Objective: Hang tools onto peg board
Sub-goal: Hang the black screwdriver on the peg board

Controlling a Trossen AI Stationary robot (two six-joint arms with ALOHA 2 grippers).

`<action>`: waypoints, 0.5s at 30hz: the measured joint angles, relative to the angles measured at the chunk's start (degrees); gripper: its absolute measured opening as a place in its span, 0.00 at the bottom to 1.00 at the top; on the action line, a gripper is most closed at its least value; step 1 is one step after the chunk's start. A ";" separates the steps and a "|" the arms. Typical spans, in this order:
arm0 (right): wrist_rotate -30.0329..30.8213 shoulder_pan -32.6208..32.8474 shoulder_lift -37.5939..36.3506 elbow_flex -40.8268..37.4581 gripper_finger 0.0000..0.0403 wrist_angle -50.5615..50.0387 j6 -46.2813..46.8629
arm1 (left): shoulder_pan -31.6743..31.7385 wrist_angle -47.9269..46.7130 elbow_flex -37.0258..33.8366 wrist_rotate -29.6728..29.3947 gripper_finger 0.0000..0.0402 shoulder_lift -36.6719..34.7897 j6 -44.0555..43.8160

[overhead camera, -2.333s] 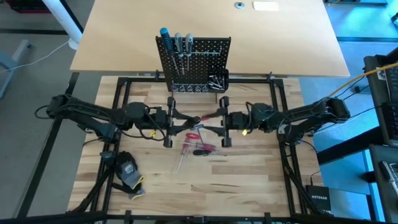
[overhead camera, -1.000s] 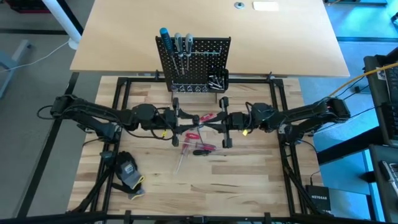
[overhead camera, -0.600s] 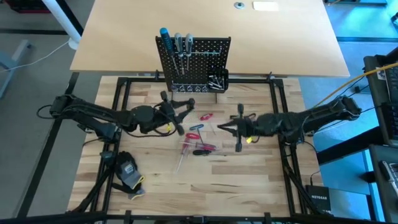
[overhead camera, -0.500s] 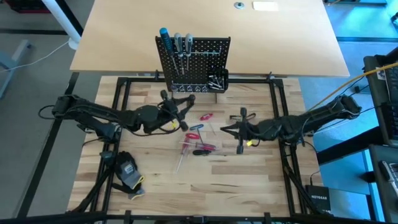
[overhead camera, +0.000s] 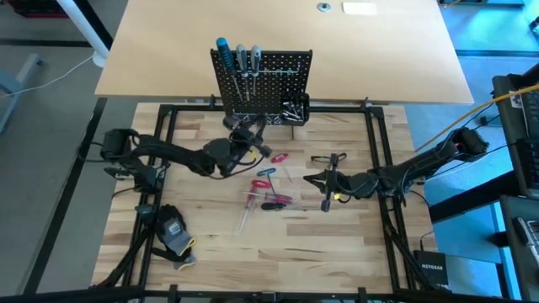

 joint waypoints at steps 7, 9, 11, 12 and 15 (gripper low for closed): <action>0.00 -0.13 0.00 0.00 0.04 0.39 -1.57 | 4.22 1.28 -0.64 -0.14 0.26 2.43 0.83; 0.00 -0.13 0.00 0.00 0.04 0.17 -1.68 | 4.24 1.22 -0.92 -0.26 0.26 2.62 0.82; 0.00 -0.15 0.00 -0.02 0.04 0.11 -1.68 | 3.26 1.30 -1.60 -0.36 0.26 2.61 0.63; 0.00 -0.14 0.00 -0.02 0.04 0.01 -1.68 | 2.82 1.17 -1.70 -0.46 0.26 2.64 0.72; 0.00 -0.13 0.00 -0.02 0.04 0.09 -1.68 | 2.40 1.63 -2.37 -2.54 0.26 2.64 2.49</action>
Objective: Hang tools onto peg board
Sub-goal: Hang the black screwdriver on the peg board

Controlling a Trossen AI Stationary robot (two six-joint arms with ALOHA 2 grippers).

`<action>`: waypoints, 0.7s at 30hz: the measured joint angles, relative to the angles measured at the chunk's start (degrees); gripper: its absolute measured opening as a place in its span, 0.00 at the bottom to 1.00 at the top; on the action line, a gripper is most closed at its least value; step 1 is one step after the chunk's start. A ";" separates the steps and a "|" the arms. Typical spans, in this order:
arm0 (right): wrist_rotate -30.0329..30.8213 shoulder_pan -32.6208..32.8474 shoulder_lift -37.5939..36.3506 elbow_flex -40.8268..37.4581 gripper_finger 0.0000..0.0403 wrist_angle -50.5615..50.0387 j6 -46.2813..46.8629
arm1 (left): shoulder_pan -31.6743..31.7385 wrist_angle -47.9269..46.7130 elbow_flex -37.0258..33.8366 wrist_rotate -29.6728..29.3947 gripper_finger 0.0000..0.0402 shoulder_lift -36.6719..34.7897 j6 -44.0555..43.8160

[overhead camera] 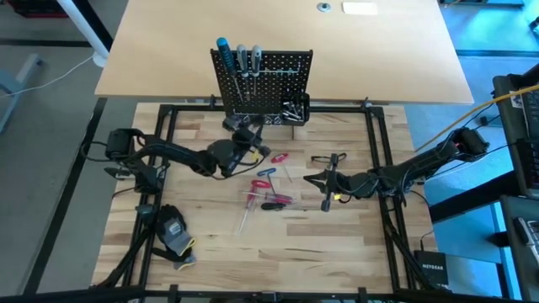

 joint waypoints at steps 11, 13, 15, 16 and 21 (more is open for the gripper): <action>0.01 -0.02 0.00 -0.02 0.04 1.18 -0.04 | 5.70 1.06 -1.17 1.47 0.26 0.00 -0.91; 0.00 -0.02 0.00 -0.02 0.04 1.17 -0.04 | 6.35 1.80 -1.17 2.44 0.26 0.00 -1.61; 0.02 -0.02 0.00 -0.02 0.04 1.13 -0.06 | 6.71 2.19 -1.17 3.14 0.26 0.00 -1.64; 0.02 -0.02 0.00 -0.02 0.04 1.11 -0.07 | 6.87 2.64 -1.17 3.28 0.26 0.00 -1.19; 0.00 -0.02 0.00 -0.02 0.04 0.92 -0.09 | 7.55 4.12 -1.17 3.52 0.26 -0.02 -0.05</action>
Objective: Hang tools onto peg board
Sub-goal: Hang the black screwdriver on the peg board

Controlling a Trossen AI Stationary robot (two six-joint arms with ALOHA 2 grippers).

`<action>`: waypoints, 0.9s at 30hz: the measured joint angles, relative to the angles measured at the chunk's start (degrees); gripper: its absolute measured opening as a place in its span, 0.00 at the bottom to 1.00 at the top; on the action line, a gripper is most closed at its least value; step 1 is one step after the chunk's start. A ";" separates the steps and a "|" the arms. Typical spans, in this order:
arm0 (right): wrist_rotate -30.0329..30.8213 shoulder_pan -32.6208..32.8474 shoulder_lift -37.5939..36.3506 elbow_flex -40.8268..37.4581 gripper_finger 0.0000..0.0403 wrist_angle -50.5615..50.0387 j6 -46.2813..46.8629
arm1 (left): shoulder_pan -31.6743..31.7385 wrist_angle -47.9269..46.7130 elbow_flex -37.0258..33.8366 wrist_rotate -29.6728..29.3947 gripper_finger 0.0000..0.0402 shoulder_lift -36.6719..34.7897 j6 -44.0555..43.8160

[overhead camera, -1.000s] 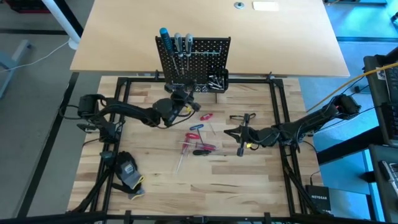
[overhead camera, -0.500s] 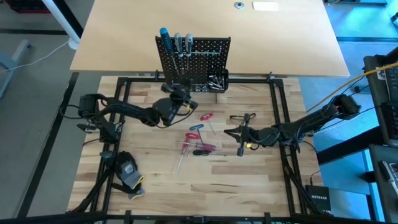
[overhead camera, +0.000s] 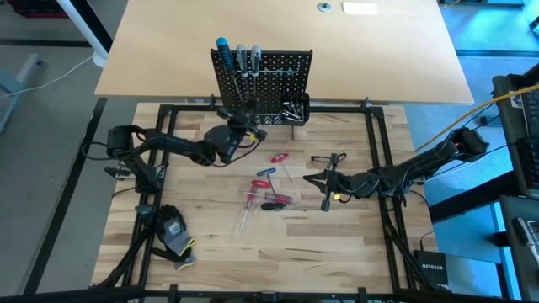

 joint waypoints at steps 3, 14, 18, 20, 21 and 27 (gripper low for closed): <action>0.00 0.01 0.00 0.00 0.04 0.01 0.00 | 0.49 0.56 0.00 0.31 0.26 0.00 0.09; 0.02 0.00 0.00 0.00 0.04 0.03 -0.07 | 2.69 -4.09 0.02 1.92 0.26 -0.02 -6.67; 0.02 0.00 0.00 0.00 0.04 0.02 -0.07 | 3.32 -5.27 0.11 2.10 0.26 -0.15 -8.72; 0.02 0.00 0.00 0.00 0.04 0.00 -0.07 | 3.42 -5.89 0.07 1.90 0.26 -0.15 -8.99; 0.02 0.00 0.00 0.00 0.04 0.01 -0.08 | 3.44 -6.29 0.01 1.86 0.26 -0.10 -8.97; 0.02 0.00 0.00 0.00 0.04 0.00 -0.20 | 3.70 -9.67 0.03 1.84 0.26 -0.11 -8.80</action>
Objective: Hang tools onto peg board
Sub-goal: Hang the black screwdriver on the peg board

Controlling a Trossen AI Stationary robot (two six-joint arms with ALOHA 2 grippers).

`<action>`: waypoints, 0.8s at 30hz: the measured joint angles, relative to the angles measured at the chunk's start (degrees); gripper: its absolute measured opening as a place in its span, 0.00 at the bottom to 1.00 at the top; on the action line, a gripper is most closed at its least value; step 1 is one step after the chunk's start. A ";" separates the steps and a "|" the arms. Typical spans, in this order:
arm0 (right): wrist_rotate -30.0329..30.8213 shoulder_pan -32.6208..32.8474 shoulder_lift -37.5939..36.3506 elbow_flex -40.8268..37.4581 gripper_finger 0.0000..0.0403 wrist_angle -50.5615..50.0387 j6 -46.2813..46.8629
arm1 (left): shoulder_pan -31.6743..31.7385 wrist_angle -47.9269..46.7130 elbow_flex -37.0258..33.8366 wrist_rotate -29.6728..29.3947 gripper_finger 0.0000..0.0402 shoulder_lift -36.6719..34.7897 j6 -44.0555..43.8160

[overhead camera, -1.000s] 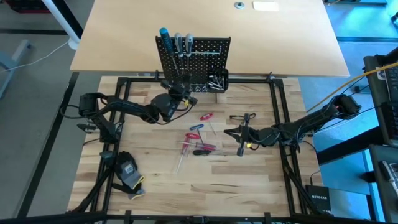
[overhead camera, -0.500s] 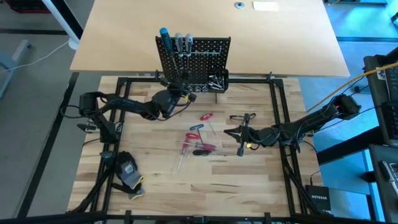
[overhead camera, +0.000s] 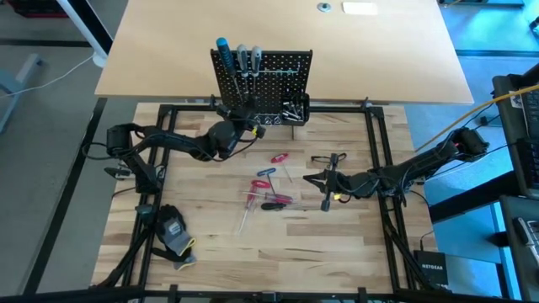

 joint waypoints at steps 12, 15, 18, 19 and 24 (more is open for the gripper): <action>0.02 0.00 0.02 0.00 0.04 0.02 0.00 | 0.50 -0.09 0.05 -0.15 0.30 -0.08 -5.51; 0.01 0.00 0.02 0.00 0.04 0.02 0.00 | 0.84 0.08 0.09 0.51 0.28 -0.11 -7.32; 0.00 0.00 0.02 0.00 0.04 0.02 0.00 | 0.89 -0.25 0.10 0.87 0.27 -0.11 -7.59; 0.01 0.00 0.02 0.00 0.04 0.02 0.00 | 0.87 -0.33 0.10 0.90 0.27 -0.11 -7.54; 0.00 0.00 0.02 0.00 0.04 0.02 0.00 | 0.87 -0.68 0.10 0.96 0.29 -0.11 -6.91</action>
